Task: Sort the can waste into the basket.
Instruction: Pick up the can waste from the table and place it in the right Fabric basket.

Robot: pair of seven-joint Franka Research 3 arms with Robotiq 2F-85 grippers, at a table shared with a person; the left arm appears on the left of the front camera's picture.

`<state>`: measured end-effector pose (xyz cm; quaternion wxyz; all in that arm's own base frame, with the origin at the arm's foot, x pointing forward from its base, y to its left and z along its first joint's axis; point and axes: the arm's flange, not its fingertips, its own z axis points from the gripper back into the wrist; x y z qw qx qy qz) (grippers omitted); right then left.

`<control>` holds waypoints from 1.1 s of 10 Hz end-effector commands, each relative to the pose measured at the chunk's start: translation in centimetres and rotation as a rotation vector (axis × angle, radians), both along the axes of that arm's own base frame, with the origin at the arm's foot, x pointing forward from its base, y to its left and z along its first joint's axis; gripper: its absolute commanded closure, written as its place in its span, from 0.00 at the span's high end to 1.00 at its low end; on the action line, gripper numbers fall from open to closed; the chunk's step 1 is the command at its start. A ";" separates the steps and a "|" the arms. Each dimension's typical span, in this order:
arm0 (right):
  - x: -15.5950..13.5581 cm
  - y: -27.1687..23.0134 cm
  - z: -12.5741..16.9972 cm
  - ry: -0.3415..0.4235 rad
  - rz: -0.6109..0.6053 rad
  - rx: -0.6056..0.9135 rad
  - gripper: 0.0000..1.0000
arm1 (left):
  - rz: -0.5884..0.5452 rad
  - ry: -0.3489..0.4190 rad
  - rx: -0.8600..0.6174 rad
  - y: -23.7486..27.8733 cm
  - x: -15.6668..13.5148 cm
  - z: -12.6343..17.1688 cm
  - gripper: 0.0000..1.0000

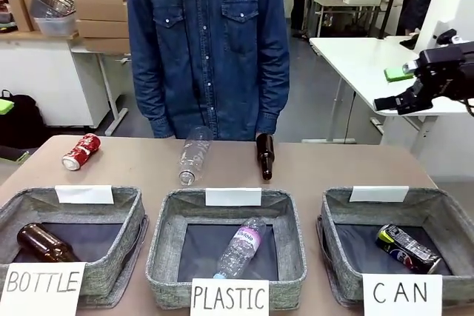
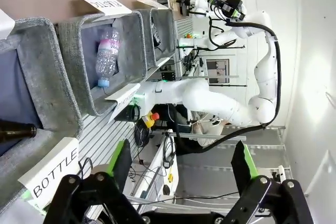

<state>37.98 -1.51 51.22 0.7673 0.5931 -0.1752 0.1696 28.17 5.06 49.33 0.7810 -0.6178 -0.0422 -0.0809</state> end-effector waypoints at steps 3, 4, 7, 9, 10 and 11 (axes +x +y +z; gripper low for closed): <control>-0.1 -0.4 0.2 -0.018 0.000 -0.018 1.00 | -0.015 -0.002 -0.010 0.4 -0.1 0.4 1.00; -0.1 -0.4 0.2 -0.018 0.000 -0.018 1.00 | -0.015 -0.002 -0.010 0.4 -0.1 0.4 1.00; -0.1 -0.4 0.2 -0.018 0.000 -0.018 1.00 | -0.003 0.001 -0.002 0.0 0.0 0.0 1.00; -0.1 -0.4 0.2 -0.018 0.000 -0.018 1.00 | 0.065 -0.110 0.419 1.4 2.9 0.3 1.00; -0.1 -0.4 0.2 -0.018 0.000 -0.018 1.00 | 0.109 -0.131 0.706 2.6 4.8 -0.1 1.00; -0.1 -0.4 0.2 -0.018 0.000 -0.018 1.00 | 0.100 -0.134 0.967 3.6 6.7 -0.7 1.00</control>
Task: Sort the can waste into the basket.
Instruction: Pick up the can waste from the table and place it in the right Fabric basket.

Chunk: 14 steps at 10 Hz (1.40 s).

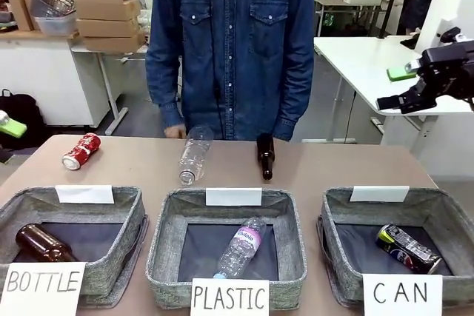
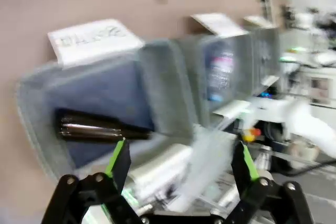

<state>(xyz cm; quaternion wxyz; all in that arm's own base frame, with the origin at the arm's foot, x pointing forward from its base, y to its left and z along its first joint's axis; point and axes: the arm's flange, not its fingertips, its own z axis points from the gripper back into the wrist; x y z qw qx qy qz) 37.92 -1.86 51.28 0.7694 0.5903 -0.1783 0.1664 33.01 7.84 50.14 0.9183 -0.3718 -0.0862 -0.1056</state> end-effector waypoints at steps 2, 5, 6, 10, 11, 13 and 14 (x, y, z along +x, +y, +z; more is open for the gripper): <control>0.0 -0.1 0.1 -0.017 0.010 -0.013 1.00 | 0.104 -0.096 0.813 1.5 4.6 -2.8 1.00; 0.0 -0.1 0.1 -0.017 0.010 -0.013 1.00 | 0.001 -0.139 0.505 2.1 5.5 -1.6 1.00; 0.0 -0.1 0.1 -0.017 0.010 -0.013 1.00 | 0.001 -0.139 0.505 2.1 5.5 -1.6 1.00; 0.0 -0.1 0.1 -0.017 0.010 -0.013 1.00 | -0.099 -0.375 0.528 1.8 11.0 -3.6 1.00; 0.0 -0.1 0.1 -0.017 0.010 -0.013 1.00 | -0.124 -0.416 0.472 1.7 13.3 -4.7 1.00; 0.0 -0.1 0.1 -0.017 0.010 -0.013 1.00 | -0.138 -0.448 0.466 1.0 17.6 -7.1 1.00; 0.0 -0.1 0.1 -0.017 0.010 -0.013 1.00 | -0.157 -0.397 0.452 0.9 20.0 -8.5 1.00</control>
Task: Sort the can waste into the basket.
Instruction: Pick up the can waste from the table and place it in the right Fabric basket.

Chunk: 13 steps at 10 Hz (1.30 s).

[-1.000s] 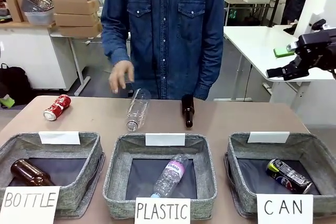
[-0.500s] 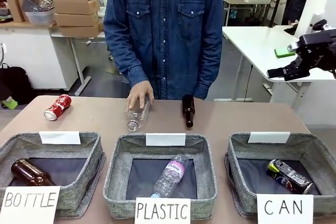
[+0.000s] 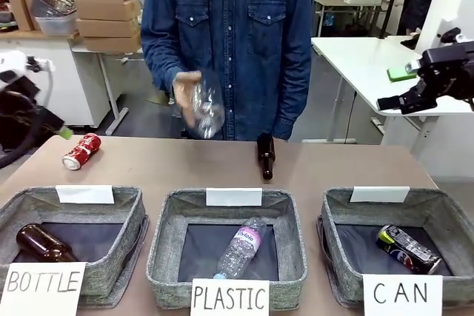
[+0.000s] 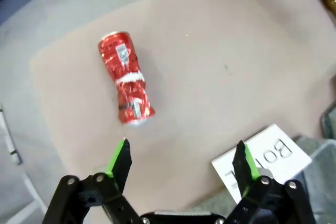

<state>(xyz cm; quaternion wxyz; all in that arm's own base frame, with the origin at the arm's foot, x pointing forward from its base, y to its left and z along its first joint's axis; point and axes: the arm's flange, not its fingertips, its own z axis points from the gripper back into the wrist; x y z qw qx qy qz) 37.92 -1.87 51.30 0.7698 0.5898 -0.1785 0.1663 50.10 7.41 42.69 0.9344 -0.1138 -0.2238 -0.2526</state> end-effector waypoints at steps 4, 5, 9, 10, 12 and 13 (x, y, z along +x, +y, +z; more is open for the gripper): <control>0.0 -0.1 0.1 -0.017 0.011 -0.012 1.00 | -0.094 0.125 0.059 -0.2 8.0 -6.7 1.00; 0.0 -0.1 0.1 -0.017 0.011 -0.012 1.00 | -0.105 0.134 0.099 -0.2 9.4 -8.0 1.00; 0.0 -0.1 0.1 -0.017 0.011 -0.012 1.00 | -0.091 0.176 0.172 -0.3 12.9 -10.0 1.00; 0.0 -0.1 0.1 -0.017 0.011 -0.012 1.00 | -0.095 0.186 0.173 -0.5 13.0 -10.3 1.00; 0.0 -0.1 0.1 -0.017 0.011 -0.012 1.00 | -0.098 0.196 0.165 -0.5 13.0 -10.7 1.00; 0.0 -0.1 0.1 -0.017 0.011 -0.012 1.00 | -0.098 0.199 0.164 -0.5 12.8 -10.8 1.00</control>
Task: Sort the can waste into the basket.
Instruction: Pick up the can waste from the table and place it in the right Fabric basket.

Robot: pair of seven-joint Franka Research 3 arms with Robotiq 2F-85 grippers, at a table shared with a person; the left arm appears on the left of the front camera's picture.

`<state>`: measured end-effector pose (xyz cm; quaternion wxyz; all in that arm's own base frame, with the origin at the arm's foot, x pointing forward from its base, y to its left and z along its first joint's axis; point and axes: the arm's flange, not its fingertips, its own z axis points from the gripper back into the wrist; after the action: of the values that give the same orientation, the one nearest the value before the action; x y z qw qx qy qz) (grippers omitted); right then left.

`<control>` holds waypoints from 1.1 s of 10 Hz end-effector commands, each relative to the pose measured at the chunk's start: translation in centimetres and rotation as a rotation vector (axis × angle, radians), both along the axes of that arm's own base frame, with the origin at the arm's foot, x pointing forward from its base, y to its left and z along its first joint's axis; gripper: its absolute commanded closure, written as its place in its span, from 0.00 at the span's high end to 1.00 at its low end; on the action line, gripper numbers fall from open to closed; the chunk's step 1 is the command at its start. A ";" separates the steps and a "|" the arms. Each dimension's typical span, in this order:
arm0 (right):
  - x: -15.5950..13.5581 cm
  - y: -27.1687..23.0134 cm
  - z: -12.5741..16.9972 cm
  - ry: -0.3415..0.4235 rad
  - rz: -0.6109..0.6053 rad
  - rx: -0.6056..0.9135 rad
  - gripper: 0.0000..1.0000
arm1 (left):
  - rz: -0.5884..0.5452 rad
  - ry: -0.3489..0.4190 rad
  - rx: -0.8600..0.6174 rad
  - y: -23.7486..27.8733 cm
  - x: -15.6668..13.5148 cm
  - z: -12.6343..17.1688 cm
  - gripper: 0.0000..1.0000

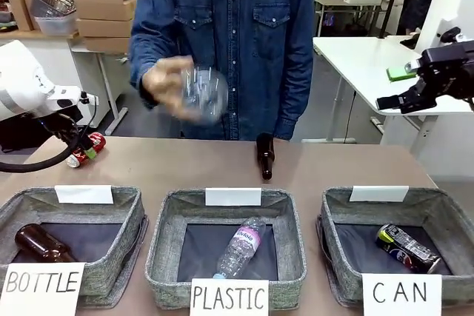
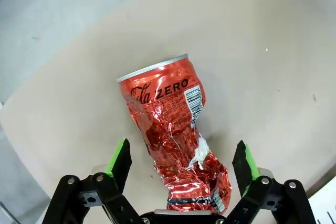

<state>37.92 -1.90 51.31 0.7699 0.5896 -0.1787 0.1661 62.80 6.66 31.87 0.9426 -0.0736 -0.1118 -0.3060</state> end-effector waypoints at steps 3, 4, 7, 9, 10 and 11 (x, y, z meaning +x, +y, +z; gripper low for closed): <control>-0.1 0.0 0.1 -0.017 0.011 -0.012 1.00 | 0.005 0.047 0.000 0.6 -0.4 0.0 0.40; -0.1 0.0 0.1 -0.017 0.011 -0.012 1.00 | 0.000 0.044 -0.005 0.7 -0.6 0.2 0.00; -0.1 0.0 0.1 -0.017 0.011 -0.012 1.00 | -0.011 0.041 -0.012 0.8 -1.0 0.3 0.14; -0.1 0.0 0.1 -0.017 0.011 -0.012 1.00 | -0.002 0.044 -0.009 0.8 -1.4 0.8 0.36; -0.1 0.0 0.1 -0.017 0.011 -0.012 1.00 | 0.000 0.033 -0.012 0.9 -1.6 1.2 0.36; -0.1 0.0 0.1 -0.017 0.011 -0.012 1.00 | 0.001 0.027 -0.015 1.0 -1.8 1.5 0.36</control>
<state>37.92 -1.90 51.30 0.7699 0.5896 -0.1787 0.1661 62.07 7.52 32.74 0.9441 -0.0853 -0.1024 -0.3016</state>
